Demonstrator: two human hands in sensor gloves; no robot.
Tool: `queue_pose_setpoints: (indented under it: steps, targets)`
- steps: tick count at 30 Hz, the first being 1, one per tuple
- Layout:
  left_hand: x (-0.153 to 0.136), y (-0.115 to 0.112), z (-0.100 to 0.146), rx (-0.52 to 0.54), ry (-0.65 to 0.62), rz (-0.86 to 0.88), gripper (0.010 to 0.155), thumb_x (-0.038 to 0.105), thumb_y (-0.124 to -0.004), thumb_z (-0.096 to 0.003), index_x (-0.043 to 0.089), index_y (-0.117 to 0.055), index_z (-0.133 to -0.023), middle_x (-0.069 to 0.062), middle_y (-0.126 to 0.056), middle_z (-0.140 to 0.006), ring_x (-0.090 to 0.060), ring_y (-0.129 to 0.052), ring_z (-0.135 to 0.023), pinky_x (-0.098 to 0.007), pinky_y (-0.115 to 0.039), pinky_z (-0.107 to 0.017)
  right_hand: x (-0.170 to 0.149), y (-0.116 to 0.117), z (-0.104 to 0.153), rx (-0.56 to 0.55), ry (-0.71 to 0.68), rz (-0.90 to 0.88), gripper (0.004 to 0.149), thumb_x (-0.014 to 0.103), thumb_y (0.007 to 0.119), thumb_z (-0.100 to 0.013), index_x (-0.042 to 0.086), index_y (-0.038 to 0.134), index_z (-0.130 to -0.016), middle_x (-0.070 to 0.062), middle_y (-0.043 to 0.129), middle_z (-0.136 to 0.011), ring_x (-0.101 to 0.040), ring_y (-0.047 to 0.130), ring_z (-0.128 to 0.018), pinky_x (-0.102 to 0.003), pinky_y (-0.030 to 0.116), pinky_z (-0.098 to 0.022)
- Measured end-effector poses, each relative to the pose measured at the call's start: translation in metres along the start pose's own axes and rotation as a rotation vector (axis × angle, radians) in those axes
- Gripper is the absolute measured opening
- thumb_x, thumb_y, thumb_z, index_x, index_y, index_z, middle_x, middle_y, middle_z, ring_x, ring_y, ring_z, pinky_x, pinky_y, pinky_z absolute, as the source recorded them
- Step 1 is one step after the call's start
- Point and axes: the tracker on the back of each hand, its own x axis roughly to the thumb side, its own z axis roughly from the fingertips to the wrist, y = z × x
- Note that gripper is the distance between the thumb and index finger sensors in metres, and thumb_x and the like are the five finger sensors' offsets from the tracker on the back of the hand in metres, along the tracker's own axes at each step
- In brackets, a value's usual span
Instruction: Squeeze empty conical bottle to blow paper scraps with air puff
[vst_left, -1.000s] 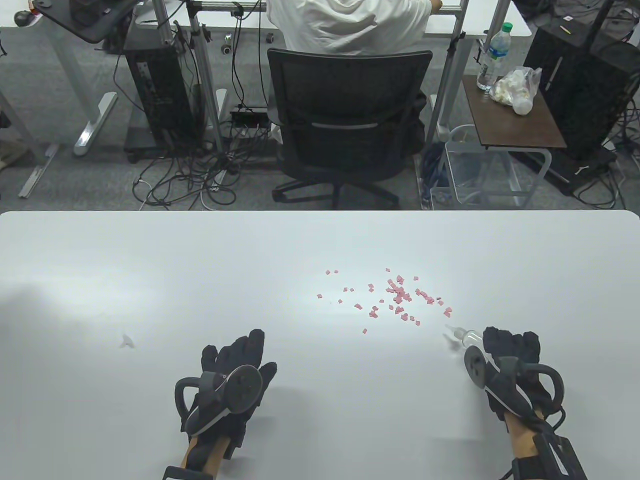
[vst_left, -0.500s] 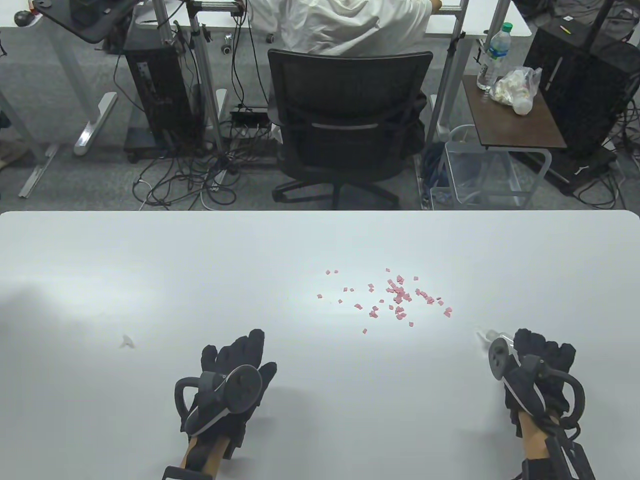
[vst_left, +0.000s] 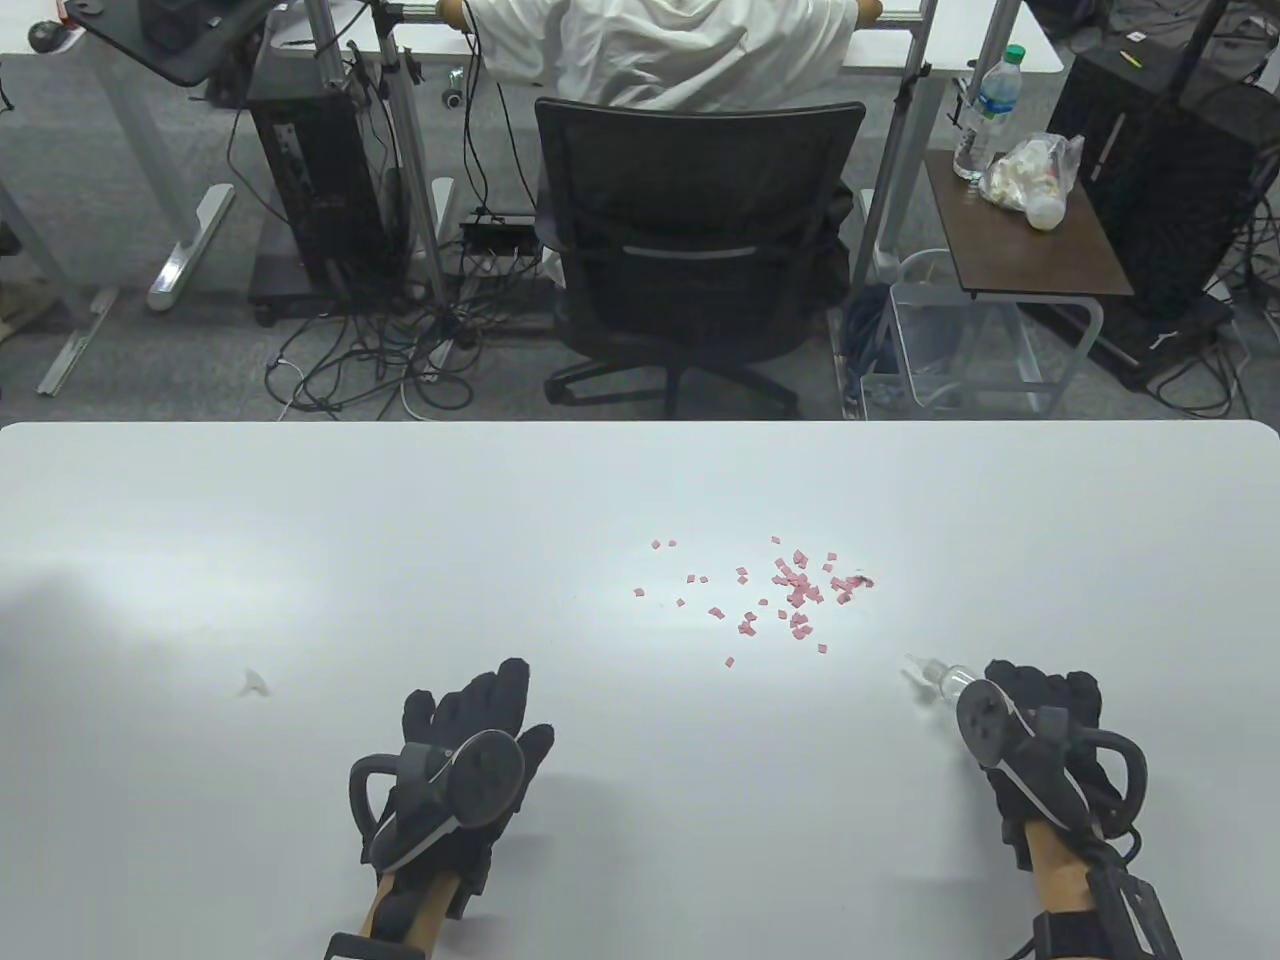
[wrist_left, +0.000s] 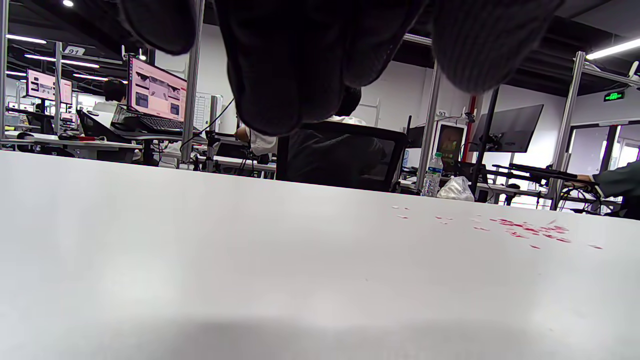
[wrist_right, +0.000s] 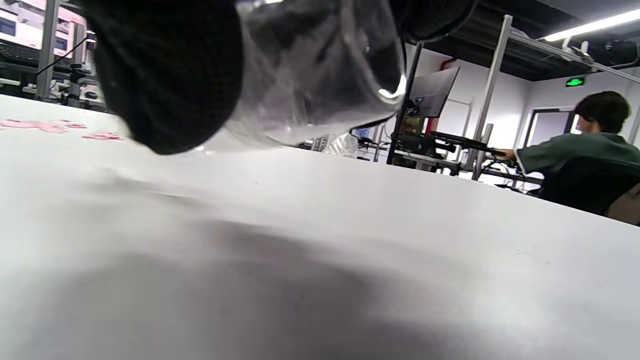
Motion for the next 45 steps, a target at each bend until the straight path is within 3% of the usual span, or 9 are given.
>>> queue_pose_setpoints:
  steps: [8,13,16,21,25,31,36,40,45]
  targets:
    - [0.001,0.000,0.000,-0.001,-0.003,-0.004,0.073,0.052,-0.075,-0.0577,0.018,-0.054,-0.118,-0.017,-0.070,-0.113,-0.039,-0.084,-0.097,-0.070,-0.047,-0.076,0.012,-0.008,0.002,-0.100,-0.045,0.032,0.059,0.037,0.098,-0.031,0.012,0.092,-0.084,-0.012,0.099,-0.076,-0.030,0.098,-0.068,-0.056,0.064,-0.073]
    - [0.001,0.000,0.000,-0.001,-0.004,-0.007,0.073,0.052,-0.075,-0.0577,0.018,-0.054,-0.118,-0.017,-0.070,-0.113,-0.039,-0.084,-0.097,-0.070,-0.047,-0.076,0.019,-0.002,0.006,-0.078,-0.082,0.040,0.069,0.042,0.097,-0.032,0.016,0.085,-0.094,-0.012,0.093,-0.088,-0.033,0.093,-0.077,-0.061,0.060,-0.073]
    - [0.001,0.000,0.000,-0.001,0.001,-0.003,0.073,0.052,-0.075,-0.0577,0.018,-0.054,-0.118,-0.017,-0.070,-0.113,-0.039,-0.084,-0.097,-0.070,-0.047,-0.076,0.022,-0.004,0.004,-0.108,-0.109,0.071,0.059,0.039,0.098,-0.031,0.012,0.093,-0.083,-0.012,0.100,-0.075,-0.030,0.098,-0.067,-0.056,0.065,-0.073]
    - [0.000,0.001,0.001,0.007,0.006,-0.005,0.073,0.052,-0.075,-0.0577,0.018,-0.054,-0.118,-0.017,-0.070,-0.113,-0.038,-0.084,-0.097,-0.070,-0.047,-0.076,0.023,-0.001,0.006,-0.025,-0.157,-0.017,0.069,0.042,0.097,-0.032,0.016,0.085,-0.094,-0.011,0.093,-0.089,-0.032,0.092,-0.078,-0.061,0.059,-0.074]
    - [-0.002,0.001,0.001,0.008,0.015,-0.003,0.073,0.052,-0.075,-0.0577,0.018,-0.054,-0.118,-0.017,-0.070,-0.113,-0.038,-0.084,-0.097,-0.070,-0.047,-0.076,0.025,-0.011,0.006,-0.052,-0.198,-0.022,0.060,0.038,0.099,-0.028,0.016,0.093,-0.083,-0.009,0.100,-0.076,-0.028,0.098,-0.070,-0.056,0.063,-0.074]
    - [-0.004,0.004,0.002,0.018,0.023,0.001,0.073,0.052,-0.075,-0.0577,0.018,-0.054,-0.118,-0.017,-0.070,-0.113,-0.038,-0.084,-0.097,-0.070,-0.047,-0.076,0.023,-0.011,0.009,-0.047,-0.179,-0.029,0.070,0.039,0.098,-0.031,0.019,0.082,-0.097,-0.009,0.089,-0.093,-0.033,0.089,-0.083,-0.064,0.057,-0.074]
    - [-0.004,0.004,0.001,0.011,0.025,-0.003,0.073,0.052,-0.075,-0.0577,0.018,-0.054,-0.118,-0.017,-0.070,-0.113,-0.038,-0.084,-0.097,-0.070,-0.047,-0.076,0.017,-0.016,0.006,-0.080,-0.103,-0.027,0.060,0.038,0.098,-0.030,0.012,0.092,-0.084,-0.012,0.099,-0.076,-0.030,0.097,-0.068,-0.058,0.063,-0.073]
    - [-0.004,0.004,0.002,0.005,0.027,-0.007,0.073,0.053,-0.075,-0.0577,0.018,-0.054,-0.118,-0.017,-0.070,-0.113,-0.038,-0.084,-0.097,-0.070,-0.047,-0.076,0.018,-0.017,0.007,-0.045,-0.107,-0.057,0.069,0.041,0.097,-0.032,0.016,0.084,-0.095,-0.012,0.092,-0.090,-0.033,0.092,-0.079,-0.060,0.060,-0.074]
    - [-0.004,0.004,0.002,0.003,0.032,-0.005,0.073,0.052,-0.075,-0.0577,0.018,-0.054,-0.118,-0.017,-0.070,-0.113,-0.039,-0.084,-0.097,-0.070,-0.047,-0.076,0.016,-0.022,0.005,-0.077,-0.078,-0.040,0.060,0.038,0.097,-0.032,0.009,0.091,-0.084,-0.015,0.099,-0.074,-0.032,0.098,-0.065,-0.058,0.067,-0.071]
